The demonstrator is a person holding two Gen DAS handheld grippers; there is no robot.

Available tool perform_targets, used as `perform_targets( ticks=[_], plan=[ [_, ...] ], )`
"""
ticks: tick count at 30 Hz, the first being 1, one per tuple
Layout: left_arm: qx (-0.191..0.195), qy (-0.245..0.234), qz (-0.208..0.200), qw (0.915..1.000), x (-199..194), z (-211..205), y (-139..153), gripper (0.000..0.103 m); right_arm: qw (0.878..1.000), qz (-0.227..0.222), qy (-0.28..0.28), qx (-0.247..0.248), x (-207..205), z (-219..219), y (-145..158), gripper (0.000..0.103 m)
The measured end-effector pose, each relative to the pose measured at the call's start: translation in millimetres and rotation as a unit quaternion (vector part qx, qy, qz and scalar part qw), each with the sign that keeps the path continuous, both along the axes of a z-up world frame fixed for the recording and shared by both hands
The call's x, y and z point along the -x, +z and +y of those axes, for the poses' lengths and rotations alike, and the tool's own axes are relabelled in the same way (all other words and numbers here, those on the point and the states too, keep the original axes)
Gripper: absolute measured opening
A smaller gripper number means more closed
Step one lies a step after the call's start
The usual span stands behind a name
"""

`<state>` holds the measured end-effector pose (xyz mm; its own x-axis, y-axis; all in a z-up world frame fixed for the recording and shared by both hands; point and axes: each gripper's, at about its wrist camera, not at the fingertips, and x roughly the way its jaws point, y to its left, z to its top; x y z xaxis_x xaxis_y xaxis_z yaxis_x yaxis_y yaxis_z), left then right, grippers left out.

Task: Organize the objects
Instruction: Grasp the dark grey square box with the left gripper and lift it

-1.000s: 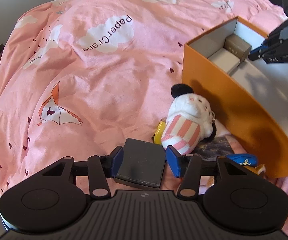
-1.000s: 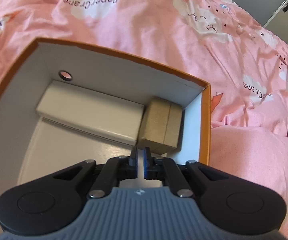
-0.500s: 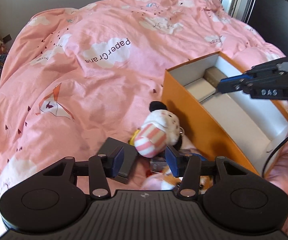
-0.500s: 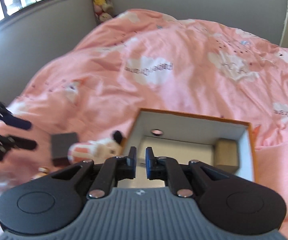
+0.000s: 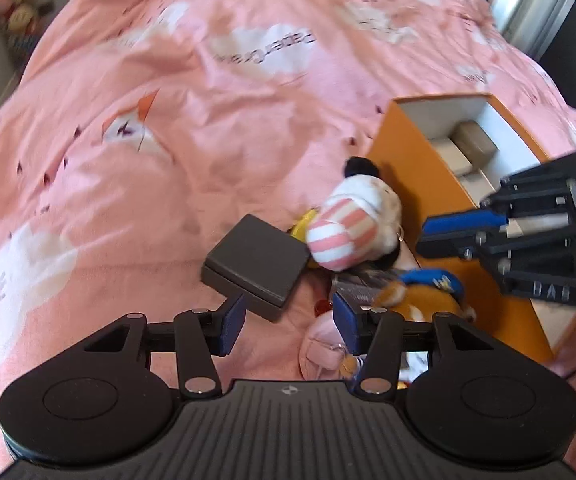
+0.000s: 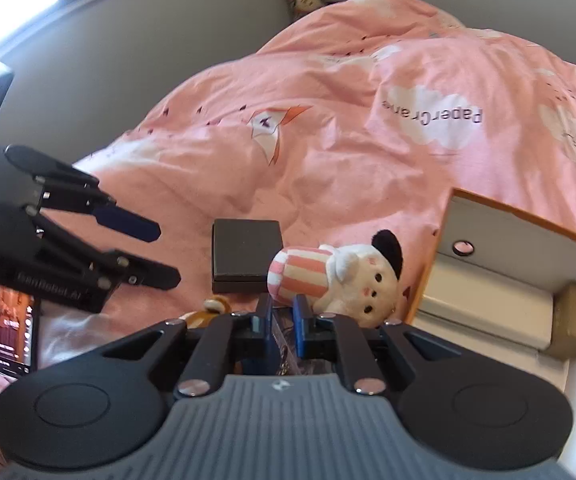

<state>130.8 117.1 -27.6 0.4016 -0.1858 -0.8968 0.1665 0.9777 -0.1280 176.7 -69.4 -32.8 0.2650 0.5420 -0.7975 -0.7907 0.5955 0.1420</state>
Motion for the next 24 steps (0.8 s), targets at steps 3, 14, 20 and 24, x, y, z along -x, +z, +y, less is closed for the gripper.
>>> perform_targets(
  ticks=[3,14,20,24],
  plan=[
    [0.02,0.046,0.023,0.9985,-15,12,-14,0.07,0.999,-0.003,0.027,0.036,-15,23,-10,0.026],
    [0.096,0.207,0.092,0.9693,-38,42,-72,0.074,0.987,0.016,0.045,0.154,-48,57,-47,0.053],
    [0.107,0.221,0.089,0.9653,-44,36,-90,0.077,0.987,-0.025,0.027,0.158,-64,67,-50,0.053],
    [0.108,0.234,0.068,0.9638,-40,36,-86,0.065,0.989,-0.039,0.024,0.14,-75,69,-50,0.052]
  ],
)
